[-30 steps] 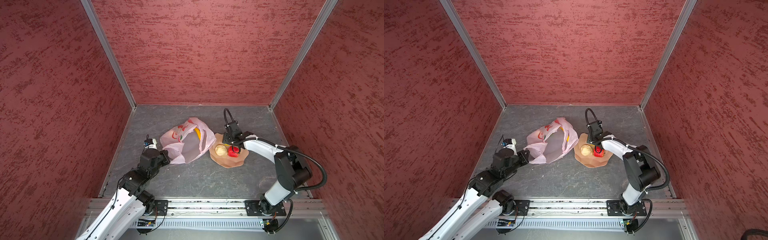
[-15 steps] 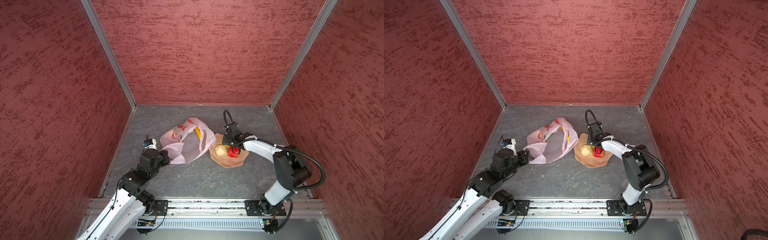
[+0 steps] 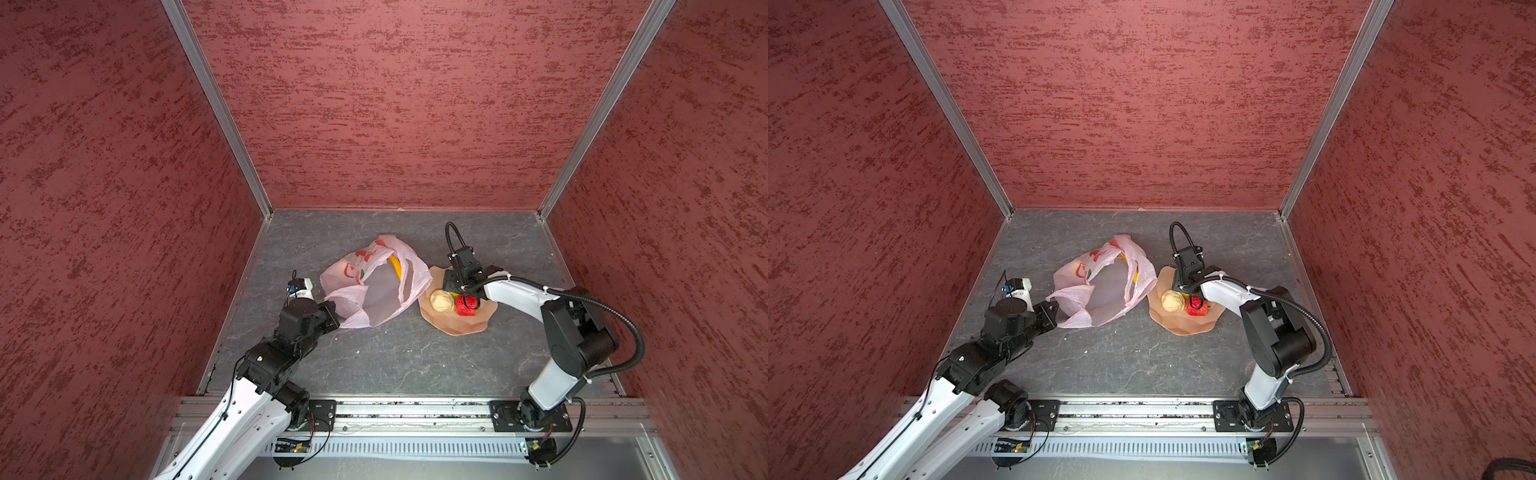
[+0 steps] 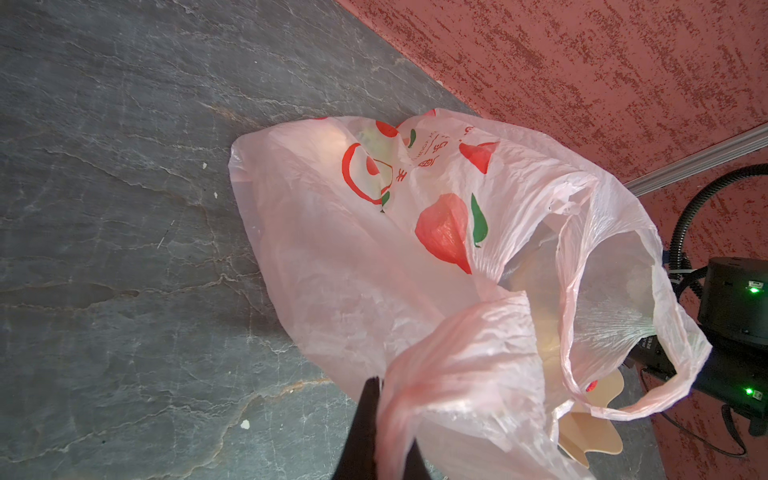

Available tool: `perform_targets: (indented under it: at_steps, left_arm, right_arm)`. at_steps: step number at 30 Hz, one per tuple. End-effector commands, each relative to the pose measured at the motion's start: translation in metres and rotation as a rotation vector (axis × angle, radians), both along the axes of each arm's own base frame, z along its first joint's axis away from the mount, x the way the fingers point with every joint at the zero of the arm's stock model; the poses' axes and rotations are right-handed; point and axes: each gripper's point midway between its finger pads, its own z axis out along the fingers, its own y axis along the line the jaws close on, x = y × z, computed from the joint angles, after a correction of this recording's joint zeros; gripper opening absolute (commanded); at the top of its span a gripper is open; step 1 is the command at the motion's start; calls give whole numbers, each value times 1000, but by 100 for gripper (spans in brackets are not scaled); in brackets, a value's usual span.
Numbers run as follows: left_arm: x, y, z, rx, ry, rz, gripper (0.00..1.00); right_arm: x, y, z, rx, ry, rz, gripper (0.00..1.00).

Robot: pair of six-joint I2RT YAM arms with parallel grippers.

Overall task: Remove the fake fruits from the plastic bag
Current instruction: 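Lower the yellow lemon into the peach bowl and open the right gripper, then raise the right gripper and move it back over the bag opening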

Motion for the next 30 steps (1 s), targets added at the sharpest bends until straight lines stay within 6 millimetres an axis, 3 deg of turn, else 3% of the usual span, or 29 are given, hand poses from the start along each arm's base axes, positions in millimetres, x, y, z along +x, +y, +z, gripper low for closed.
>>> perform_targets:
  at_steps: [1, 13, 20, 27, 30]
  left_arm:
    - [0, 2, 4, 12, -13, -1, 7]
    - [-2, 3, 2, 9, -15, 0, 7]
    - [-2, 3, 4, 8, -22, 3, 7]
    - [-2, 3, 10, 10, -39, -5, 7]
    - [-3, 4, 11, 15, -38, -9, 8]
  right_arm:
    - [4, -3, 0, 5, -14, -25, 70]
    - [7, -8, 10, -24, -31, -33, 79]
    - [7, -13, 43, -43, -78, -21, 81]
    - [-5, -21, 69, -64, -94, -8, 82]
    - [-10, -13, 95, -52, -155, 55, 79]
